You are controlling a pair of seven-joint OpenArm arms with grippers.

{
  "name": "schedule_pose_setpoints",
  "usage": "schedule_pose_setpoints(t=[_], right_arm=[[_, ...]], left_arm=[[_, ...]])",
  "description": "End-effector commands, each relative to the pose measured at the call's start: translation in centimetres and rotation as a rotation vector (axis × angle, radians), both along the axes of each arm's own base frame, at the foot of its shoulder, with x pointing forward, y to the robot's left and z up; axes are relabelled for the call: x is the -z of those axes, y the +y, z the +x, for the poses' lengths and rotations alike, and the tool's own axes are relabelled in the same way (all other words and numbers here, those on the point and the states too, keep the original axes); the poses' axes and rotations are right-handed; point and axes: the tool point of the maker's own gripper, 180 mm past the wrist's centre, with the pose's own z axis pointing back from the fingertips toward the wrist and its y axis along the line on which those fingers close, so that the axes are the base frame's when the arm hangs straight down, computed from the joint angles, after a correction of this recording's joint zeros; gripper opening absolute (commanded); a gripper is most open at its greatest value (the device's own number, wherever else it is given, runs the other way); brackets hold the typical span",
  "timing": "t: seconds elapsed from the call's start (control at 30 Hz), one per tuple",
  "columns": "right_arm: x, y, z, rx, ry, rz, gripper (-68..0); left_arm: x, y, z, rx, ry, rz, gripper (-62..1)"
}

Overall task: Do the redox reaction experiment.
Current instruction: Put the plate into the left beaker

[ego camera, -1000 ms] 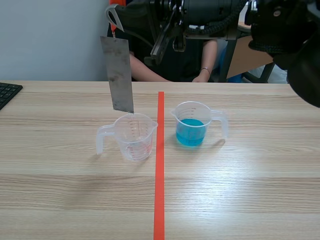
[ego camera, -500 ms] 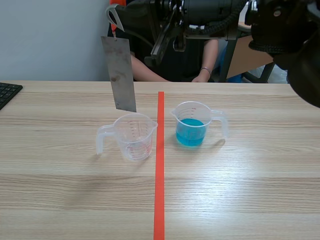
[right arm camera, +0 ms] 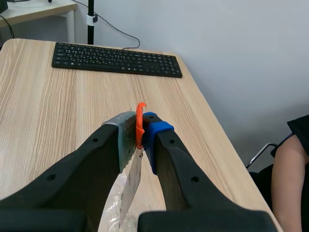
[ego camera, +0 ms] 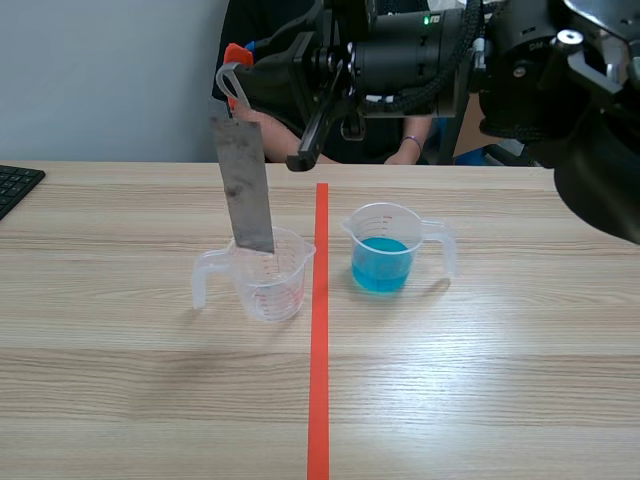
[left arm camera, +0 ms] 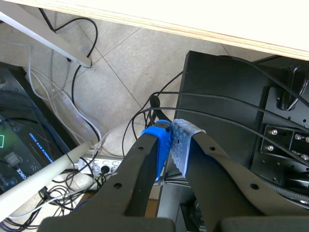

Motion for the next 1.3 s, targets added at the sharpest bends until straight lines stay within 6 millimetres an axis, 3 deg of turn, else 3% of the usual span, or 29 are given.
schedule_pose_setpoints(t=[0.0, 0.33, 0.6, 1.07, 1.2, 1.27], right_arm=[[-1.7, -0.1, 0.6, 0.003, -0.036, 0.032, -66.0], [-0.8, -0.4, 1.2, 0.021, -0.027, 0.021, -66.0], [1.2, -0.6, 2.5, 0.054, 0.01, 0.019, -66.0], [6.7, -0.1, 4.1, 0.097, 0.073, -0.047, -66.0], [7.4, 0.0, 4.1, 0.098, 0.082, -0.063, -66.0], [7.4, 0.3, 3.9, 0.091, 0.081, -0.067, -62.7]], left_arm=[[-0.2, -0.1, 0.0, 0.004, -0.007, 0.0, -57.5], [-0.2, -0.1, 0.0, 0.004, -0.005, 0.0, -57.5], [-0.2, -0.1, 0.0, 0.003, -0.005, 0.0, -56.8], [-0.2, -0.1, 0.0, 0.004, -0.006, -0.001, -18.4], [-0.2, -0.1, 0.0, 0.004, -0.008, -0.001, -5.0], [-0.2, -0.1, 0.0, 0.004, -0.008, -0.001, 0.1]])
